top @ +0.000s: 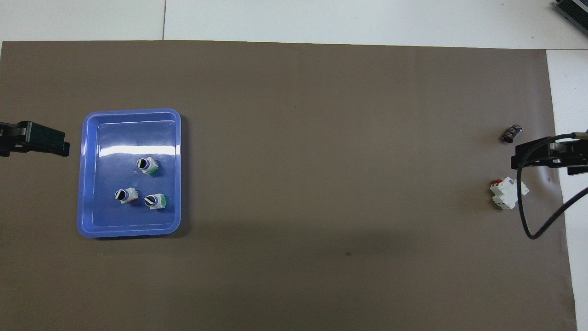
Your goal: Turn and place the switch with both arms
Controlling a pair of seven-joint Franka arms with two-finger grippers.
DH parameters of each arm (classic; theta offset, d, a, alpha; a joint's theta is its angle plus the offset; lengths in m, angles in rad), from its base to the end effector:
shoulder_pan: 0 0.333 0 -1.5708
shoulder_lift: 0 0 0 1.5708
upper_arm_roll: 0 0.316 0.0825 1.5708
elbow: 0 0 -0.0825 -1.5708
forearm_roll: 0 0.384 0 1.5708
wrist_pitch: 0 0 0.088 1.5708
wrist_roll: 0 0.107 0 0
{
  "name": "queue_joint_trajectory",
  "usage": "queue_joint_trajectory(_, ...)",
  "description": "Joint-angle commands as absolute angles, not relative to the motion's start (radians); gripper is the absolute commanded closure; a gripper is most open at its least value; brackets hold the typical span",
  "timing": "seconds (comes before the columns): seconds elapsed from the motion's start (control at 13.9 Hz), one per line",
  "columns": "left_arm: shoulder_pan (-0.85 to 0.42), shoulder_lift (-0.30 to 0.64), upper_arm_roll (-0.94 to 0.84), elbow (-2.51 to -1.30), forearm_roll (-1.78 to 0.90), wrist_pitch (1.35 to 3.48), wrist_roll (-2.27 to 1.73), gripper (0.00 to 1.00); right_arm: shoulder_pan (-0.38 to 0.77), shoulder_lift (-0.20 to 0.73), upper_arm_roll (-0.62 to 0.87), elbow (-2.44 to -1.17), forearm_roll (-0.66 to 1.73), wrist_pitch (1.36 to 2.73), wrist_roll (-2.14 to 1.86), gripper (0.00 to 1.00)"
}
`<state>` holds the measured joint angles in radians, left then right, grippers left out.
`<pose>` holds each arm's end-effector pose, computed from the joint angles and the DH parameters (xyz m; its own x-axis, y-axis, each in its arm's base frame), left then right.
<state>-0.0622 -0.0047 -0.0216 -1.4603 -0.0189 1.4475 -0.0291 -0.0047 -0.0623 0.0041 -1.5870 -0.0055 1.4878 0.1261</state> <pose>0.5380 -0.0474 0.6678 0.9983 -0.0570 -0.0086 -0.0568 -0.9982 0.0184 0.5264 -0.0009 0.6435 0.9913 -0.1268 -0.0359 -0.1265 -0.9919 0.0103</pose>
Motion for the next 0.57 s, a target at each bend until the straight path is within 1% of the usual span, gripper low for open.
queue_joint_trajectory(0.0,-0.031,-0.028,-0.041,-1.491,-0.015,1.439,-0.04,0.0,0.003,-0.081,-0.005,-1.6,-0.006,1.485,0.101,0.0)
queue_joint_trajectory(0.22,-0.034,-0.043,-0.04,-1.525,-0.015,1.454,-0.029,0.0,-0.001,-0.084,-0.006,-1.6,-0.006,1.488,0.106,0.0)
queue_joint_trajectory(0.5,-0.034,-0.043,-0.04,-1.523,-0.014,1.457,-0.029,0.0,-0.02,-0.086,-0.011,-1.6,-0.006,1.485,0.101,0.0)
